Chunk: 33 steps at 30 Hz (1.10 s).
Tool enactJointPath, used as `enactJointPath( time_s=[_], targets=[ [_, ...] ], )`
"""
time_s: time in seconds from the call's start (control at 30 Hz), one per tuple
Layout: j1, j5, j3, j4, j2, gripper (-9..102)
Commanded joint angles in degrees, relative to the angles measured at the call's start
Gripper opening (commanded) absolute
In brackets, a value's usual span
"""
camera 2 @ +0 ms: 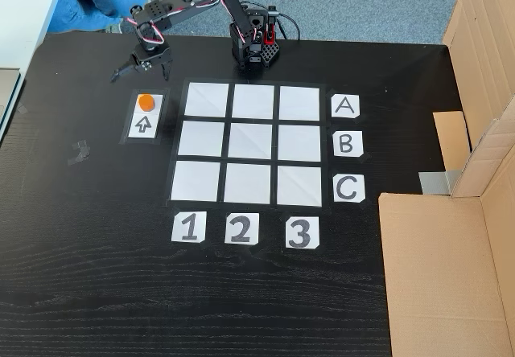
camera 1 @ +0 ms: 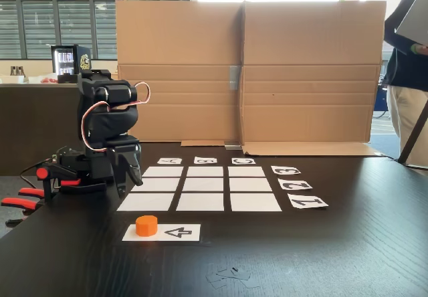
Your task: Pick up the round, orange token and place it in the grid on square B1.
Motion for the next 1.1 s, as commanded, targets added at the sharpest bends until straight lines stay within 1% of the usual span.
enactJointPath(
  time_s=[0.0, 0.83, 1.07],
  targets=[
    [-0.79, 0.44, -3.78, 0.18, -1.23, 73],
    [-4.39, 1.05, -19.42, 0.18, -16.00, 73],
    [-5.54, 1.14, -21.53, 0.18, -17.40, 73]
  ],
)
